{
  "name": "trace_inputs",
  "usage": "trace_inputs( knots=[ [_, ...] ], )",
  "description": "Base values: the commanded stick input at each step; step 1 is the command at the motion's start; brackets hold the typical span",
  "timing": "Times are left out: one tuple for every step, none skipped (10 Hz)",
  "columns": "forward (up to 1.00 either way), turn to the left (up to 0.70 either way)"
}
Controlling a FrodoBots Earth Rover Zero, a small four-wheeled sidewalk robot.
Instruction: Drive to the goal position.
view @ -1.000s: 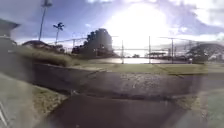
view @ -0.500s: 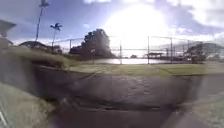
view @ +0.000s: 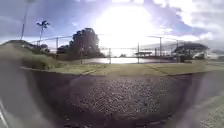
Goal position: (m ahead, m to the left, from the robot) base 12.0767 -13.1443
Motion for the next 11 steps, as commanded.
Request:
trace_inputs(
  knots=[
    [0.7, -0.35],
    [0.7, -0.35],
    [0.7, -0.35],
    [0.7, -0.35],
    [0.7, -0.35],
    [0.7, -0.35],
    [0.7, -0.35],
    [0.7, -0.35],
    [0.7, -0.35],
    [0.7, -0.35],
    [0.7, -0.35]
  ],
)
